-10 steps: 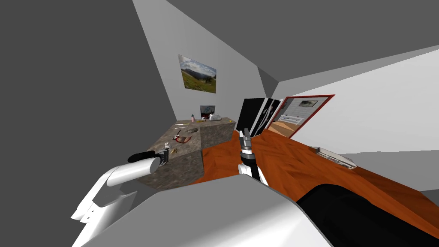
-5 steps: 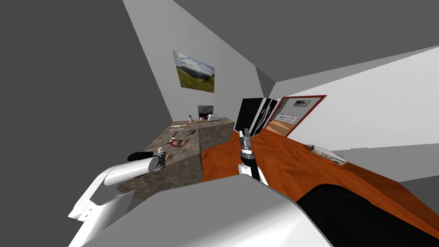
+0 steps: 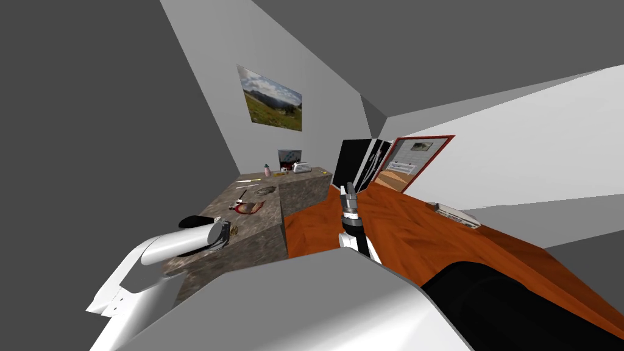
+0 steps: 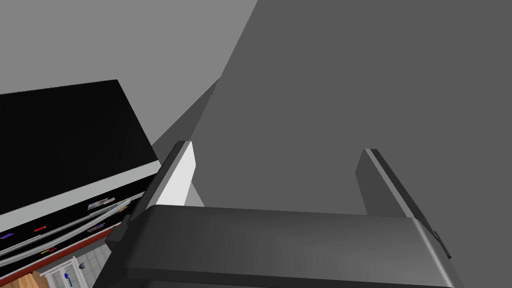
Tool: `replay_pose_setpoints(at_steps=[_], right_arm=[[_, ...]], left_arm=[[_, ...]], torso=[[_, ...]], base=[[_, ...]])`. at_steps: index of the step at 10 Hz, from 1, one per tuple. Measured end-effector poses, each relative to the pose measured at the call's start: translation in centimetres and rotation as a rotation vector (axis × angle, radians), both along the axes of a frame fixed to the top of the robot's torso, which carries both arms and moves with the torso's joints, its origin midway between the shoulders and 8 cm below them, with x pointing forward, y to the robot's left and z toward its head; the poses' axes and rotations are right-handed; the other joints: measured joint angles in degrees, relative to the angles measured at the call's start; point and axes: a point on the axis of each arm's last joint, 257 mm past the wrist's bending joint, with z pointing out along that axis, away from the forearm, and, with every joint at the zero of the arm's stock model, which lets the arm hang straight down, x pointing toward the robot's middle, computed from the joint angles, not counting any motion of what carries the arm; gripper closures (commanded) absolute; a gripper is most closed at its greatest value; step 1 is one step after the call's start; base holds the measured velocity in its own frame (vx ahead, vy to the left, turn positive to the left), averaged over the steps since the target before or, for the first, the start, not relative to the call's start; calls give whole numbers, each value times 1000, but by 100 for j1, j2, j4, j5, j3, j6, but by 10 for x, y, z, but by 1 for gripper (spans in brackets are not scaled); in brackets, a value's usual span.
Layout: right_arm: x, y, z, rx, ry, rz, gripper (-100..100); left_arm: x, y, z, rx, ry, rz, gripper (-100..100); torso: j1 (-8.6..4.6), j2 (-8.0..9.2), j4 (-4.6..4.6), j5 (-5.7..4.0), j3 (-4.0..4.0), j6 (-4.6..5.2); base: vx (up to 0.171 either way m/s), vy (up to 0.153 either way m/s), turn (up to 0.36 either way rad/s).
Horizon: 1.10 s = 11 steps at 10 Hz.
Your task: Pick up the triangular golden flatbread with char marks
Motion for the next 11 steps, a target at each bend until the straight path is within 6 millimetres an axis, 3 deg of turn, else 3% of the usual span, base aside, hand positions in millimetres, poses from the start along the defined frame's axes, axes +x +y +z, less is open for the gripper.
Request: replay_pose_setpoints(at_steps=[3, 4, 5, 11], right_arm=[[0, 0, 0, 0, 0, 0, 0], [0, 0, 0, 0, 0, 0, 0], [0, 0, 0, 0, 0, 0, 0], [0, 0, 0, 0, 0, 0, 0]], left_arm=[[-14, 8, -4, -12, 54, 35, -100], [-15, 8, -4, -12, 57, 37, 0], [-15, 8, -4, -12, 57, 37, -100], [-3, 23, -17, -14, 58, 57, -100]], torso=[[-6, 25, 5, -1, 14, -2], [-7, 28, 6, -1, 16, -2], [-6, 30, 6, -1, 17, -2], [-7, 39, 8, -1, 22, -2]], base=[[10, 0, 3], [0, 0, 0], [-15, 1, -48], [-23, -4, -35]])
